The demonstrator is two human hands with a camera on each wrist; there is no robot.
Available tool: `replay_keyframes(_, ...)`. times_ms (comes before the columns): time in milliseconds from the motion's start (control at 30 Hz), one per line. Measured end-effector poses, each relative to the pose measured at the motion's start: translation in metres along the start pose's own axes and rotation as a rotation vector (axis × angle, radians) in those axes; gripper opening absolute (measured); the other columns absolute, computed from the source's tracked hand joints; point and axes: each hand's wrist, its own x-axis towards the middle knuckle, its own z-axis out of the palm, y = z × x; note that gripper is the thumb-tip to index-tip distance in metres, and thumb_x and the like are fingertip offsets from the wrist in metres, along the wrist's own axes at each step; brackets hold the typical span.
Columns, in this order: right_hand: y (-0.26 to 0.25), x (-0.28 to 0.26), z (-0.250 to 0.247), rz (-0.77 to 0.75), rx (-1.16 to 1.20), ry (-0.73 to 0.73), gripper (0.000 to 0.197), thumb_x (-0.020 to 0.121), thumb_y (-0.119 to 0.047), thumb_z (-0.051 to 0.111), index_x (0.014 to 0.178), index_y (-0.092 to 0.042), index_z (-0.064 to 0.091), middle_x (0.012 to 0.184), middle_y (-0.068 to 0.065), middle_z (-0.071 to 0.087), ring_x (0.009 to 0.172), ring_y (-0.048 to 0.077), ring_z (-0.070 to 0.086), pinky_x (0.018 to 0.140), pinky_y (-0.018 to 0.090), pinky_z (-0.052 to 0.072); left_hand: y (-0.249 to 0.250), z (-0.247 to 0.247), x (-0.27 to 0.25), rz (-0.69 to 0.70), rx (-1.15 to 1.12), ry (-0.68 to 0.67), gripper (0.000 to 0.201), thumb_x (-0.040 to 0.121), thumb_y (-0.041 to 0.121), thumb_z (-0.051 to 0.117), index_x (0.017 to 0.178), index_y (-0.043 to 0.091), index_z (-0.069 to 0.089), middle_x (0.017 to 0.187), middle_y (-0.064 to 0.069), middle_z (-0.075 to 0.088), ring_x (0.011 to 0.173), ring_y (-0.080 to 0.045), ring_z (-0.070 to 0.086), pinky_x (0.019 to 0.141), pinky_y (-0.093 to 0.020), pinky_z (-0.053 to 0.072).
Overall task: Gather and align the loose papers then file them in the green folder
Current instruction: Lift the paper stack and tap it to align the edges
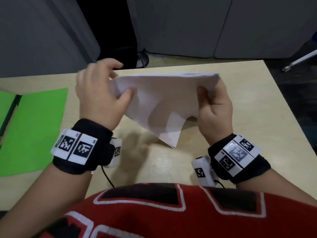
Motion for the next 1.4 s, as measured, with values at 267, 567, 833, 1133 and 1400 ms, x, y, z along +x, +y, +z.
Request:
replay_keyframes(267,-0.007,0.003,-0.005,0.089,0.058,0.126,0.026,0.090,-0.004,0.048,0.102,-0.026,0.054,0.084,-0.019,0.057,0.080,0.002,0.053,0.076,0.028,0.046,0.008,0.006,-0.004,-0.296,-0.574,-0.074,0.025,0.076,0.019,0.071,0.092,0.028,0.054,0.083,0.016,0.058,0.075,0.003,0.056,0.068,-0.015,0.044)
replay_keyframes(567,-0.015,0.007,-0.011,0.110,0.081,0.089,0.038,0.086,-0.005,0.064,0.117,-0.023,0.052,0.099,-0.023,0.063,0.095,-0.003,0.060,0.086,0.022,0.050,0.010,0.004,-0.001,-0.387,-1.000,-0.297,0.046,0.057,0.020,0.081,0.094,0.017,0.054,0.095,-0.011,0.062,0.093,-0.030,0.060,0.086,-0.045,0.049)
replay_keyframes(833,-0.017,0.002,-0.008,0.045,0.062,0.094,0.015,0.093,-0.011,0.052,0.100,-0.022,0.060,0.081,-0.025,0.063,0.081,-0.004,0.056,0.076,0.019,0.046,0.024,0.003,-0.005,-0.297,-0.752,-0.272,0.010,0.088,0.032,0.059,0.089,0.039,0.066,0.085,0.017,0.072,0.086,0.002,0.067,0.076,-0.017,0.052)
replay_keyframes(1133,-0.018,0.003,-0.004,-0.023,0.085,0.061,0.027,0.092,0.001,0.051,0.114,-0.012,0.060,0.104,-0.001,0.065,0.096,0.002,0.060,0.087,0.019,0.047,0.020,-0.005,-0.008,-0.179,-0.924,-0.203,0.035,0.096,0.029,0.046,0.129,0.023,0.056,0.127,0.007,0.063,0.122,-0.013,0.056,0.101,-0.030,0.044)
replay_keyframes(1400,-0.014,-0.004,0.007,0.133,-0.152,-0.267,0.017,0.094,-0.020,0.054,0.083,-0.033,0.055,0.069,-0.019,0.058,0.066,-0.013,0.051,0.064,0.020,0.039,0.018,0.002,-0.008,-0.017,-0.583,-0.080,0.045,0.097,0.011,0.046,0.141,0.013,0.040,0.129,0.037,0.045,0.119,0.022,0.043,0.103,-0.007,0.033)
